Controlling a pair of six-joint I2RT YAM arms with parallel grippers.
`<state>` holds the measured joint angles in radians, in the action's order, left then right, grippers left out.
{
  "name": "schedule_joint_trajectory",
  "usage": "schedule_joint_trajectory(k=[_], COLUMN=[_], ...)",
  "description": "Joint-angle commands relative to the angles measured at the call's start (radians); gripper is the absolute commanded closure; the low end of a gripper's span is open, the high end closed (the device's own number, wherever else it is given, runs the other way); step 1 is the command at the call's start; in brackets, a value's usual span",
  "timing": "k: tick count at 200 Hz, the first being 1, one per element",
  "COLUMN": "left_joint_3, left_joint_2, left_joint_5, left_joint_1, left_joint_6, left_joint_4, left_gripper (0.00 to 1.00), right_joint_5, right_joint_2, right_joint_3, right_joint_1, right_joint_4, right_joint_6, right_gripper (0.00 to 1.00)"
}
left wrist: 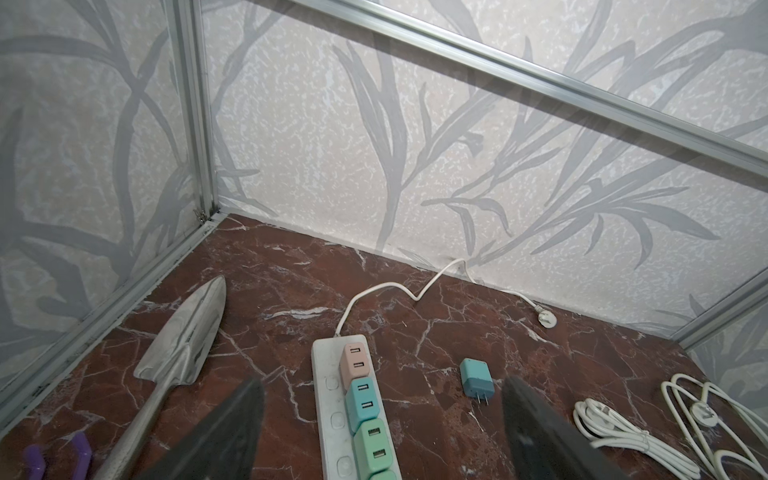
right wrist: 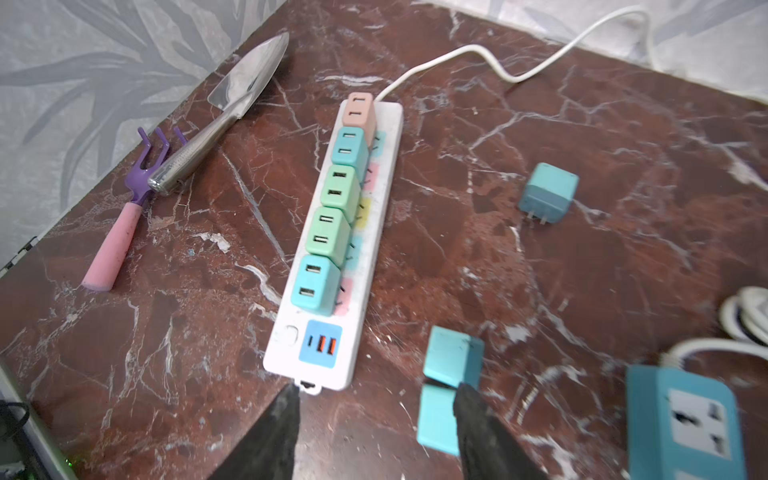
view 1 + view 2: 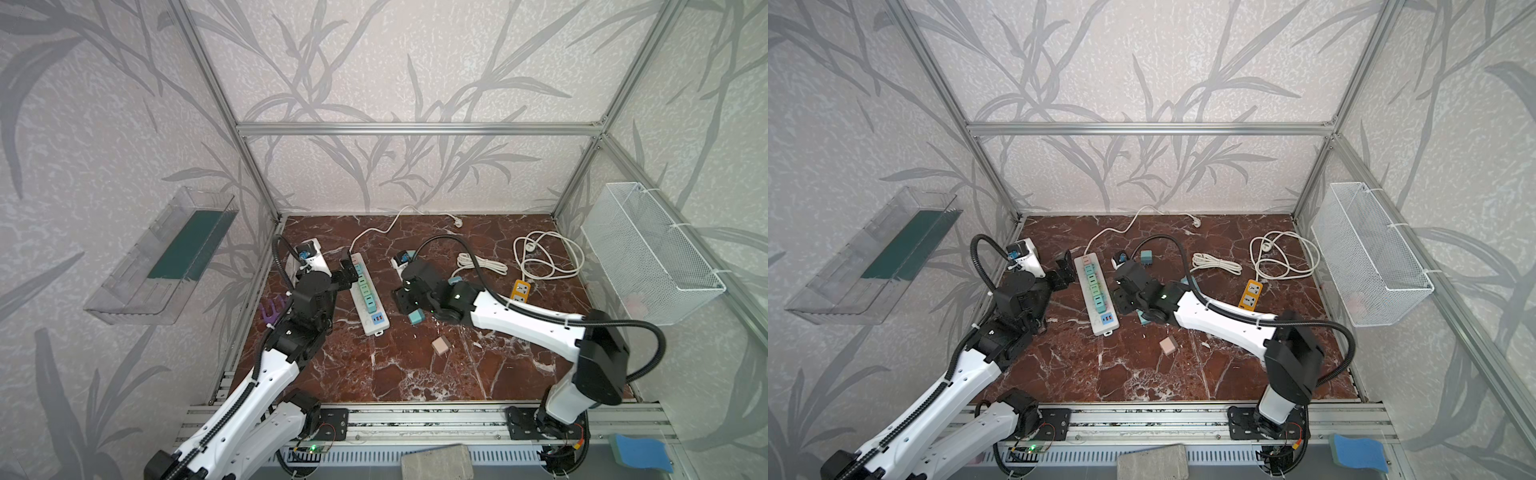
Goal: Insert plugs into power strip
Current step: Press the plug into the socket, then rotate the socket at the center of the table.
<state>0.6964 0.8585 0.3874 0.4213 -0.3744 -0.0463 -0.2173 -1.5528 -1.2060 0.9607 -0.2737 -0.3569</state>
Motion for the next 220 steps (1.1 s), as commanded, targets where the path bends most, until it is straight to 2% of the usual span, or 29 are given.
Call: schedule_joint_trajectory(k=[1,21,33,49,62,75,85,95,111,127,149,160,173,192,202,220], left_joint_3=[0.018,0.039,0.056,0.092,0.143,0.183,0.19,0.183,0.143,0.115,0.054,0.052,0.07,0.054,0.028,-0.034], left_joint_2=[0.03,0.059,0.081,0.125,0.168,0.213,0.239,0.254,0.258,0.262,0.271,0.291,0.322,0.373,0.386,0.408], left_joint_5=[-0.06,-0.1,-0.171,-0.241,-0.267,-0.274,-0.274,-0.205,-0.139,-0.165,-0.19,-0.191,-0.23,-0.204,-0.197,-0.209], left_joint_1=[0.0,0.002,0.005,0.011,0.018,0.035,0.074,0.144,0.254,0.277,0.31,0.342,0.369,0.433,0.452,0.468], left_joint_6=[0.01,0.009,0.026,-0.016,-0.045,-0.081,-0.081,-0.078,-0.06,-0.12,-0.196,-0.239,-0.296,-0.336,-0.355,-0.397], left_joint_4=[-0.007,0.007,0.013,0.048,0.14,0.246,0.29,0.321,0.288,0.268,0.218,0.236,0.288,0.274,0.241,0.16], left_gripper=[0.16,0.2,0.22,0.26,0.3,0.39,0.42,0.42,0.42,0.43,0.48,0.48,0.48,0.5,0.51,0.53], right_joint_5=[-0.041,-0.064,-0.09,-0.055,-0.013,-0.002,-0.033,-0.072,-0.017,0.043,0.021,0.015,0.096,0.197,0.257,0.283], right_joint_2=[0.134,0.262,0.318,0.345,0.354,0.365,0.374,0.381,0.392,0.388,0.361,0.345,0.324,0.3,0.271,0.198], right_joint_3=[0.172,0.303,0.351,0.393,0.421,0.447,0.458,0.46,0.467,0.461,0.435,0.448,0.466,0.503,0.501,0.484], right_joint_1=[-0.051,-0.094,-0.12,-0.171,-0.187,-0.188,-0.193,-0.212,-0.269,-0.292,-0.297,-0.321,-0.405,-0.508,-0.538,-0.543], right_joint_4=[0.013,-0.017,-0.063,-0.119,-0.128,-0.116,-0.116,-0.132,-0.115,-0.095,-0.109,-0.095,-0.055,0.058,0.096,0.135], right_joint_6=[-0.053,-0.072,-0.083,-0.091,-0.088,-0.088,-0.093,-0.106,-0.101,-0.077,-0.06,-0.06,-0.067,-0.086,-0.072,-0.039], right_gripper=[0.4,0.4,0.4,0.41,0.44,0.44,0.44,0.44,0.43,0.41,0.38,0.33,0.29,0.25,0.25,0.24])
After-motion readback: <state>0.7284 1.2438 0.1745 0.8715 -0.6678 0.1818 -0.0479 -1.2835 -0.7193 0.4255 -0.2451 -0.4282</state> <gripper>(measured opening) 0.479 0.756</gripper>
